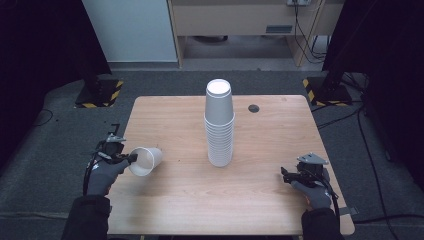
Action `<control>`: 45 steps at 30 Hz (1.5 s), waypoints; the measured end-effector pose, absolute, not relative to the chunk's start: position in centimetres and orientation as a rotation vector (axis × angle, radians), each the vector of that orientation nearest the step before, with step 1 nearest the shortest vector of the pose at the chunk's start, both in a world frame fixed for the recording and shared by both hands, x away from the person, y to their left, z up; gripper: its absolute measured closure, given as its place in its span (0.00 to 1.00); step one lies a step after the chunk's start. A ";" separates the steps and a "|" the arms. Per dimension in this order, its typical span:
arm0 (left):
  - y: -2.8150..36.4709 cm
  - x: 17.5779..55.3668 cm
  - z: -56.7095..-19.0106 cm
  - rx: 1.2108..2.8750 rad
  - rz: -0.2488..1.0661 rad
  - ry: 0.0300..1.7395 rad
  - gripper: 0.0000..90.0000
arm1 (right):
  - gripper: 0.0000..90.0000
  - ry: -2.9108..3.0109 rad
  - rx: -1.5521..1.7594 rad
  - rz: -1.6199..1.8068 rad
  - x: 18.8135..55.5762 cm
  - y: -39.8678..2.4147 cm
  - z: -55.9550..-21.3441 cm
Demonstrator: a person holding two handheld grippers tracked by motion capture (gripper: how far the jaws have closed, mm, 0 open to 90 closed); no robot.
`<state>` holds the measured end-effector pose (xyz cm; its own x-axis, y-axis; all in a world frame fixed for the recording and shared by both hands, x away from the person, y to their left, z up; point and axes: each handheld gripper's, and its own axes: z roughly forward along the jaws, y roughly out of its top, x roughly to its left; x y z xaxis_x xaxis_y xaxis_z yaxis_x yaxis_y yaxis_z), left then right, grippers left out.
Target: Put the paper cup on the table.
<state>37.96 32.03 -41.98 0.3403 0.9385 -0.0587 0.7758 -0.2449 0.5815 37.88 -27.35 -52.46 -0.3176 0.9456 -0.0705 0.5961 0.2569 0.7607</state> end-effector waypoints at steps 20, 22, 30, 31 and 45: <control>31.5 39.9 -41.0 2.299 0.240 1.713 0.95 | 0.09 2.043 1.390 0.848 38.0 -27.1 -52.8; 31.5 40.0 -41.1 2.301 0.202 1.738 0.95 | 0.09 2.043 1.389 0.851 38.0 -27.1 -52.8; 31.2 40.3 -41.7 2.308 0.148 1.797 0.95 | 0.09 2.050 1.387 0.854 38.0 -27.1 -52.8; 31.2 40.3 -41.7 2.307 0.151 1.791 0.94 | 0.09 2.052 1.387 0.854 38.0 -27.1 -52.8; 31.1 39.5 -41.9 2.135 0.429 1.567 0.50 | 0.09 2.048 1.394 0.852 38.0 -27.1 -52.8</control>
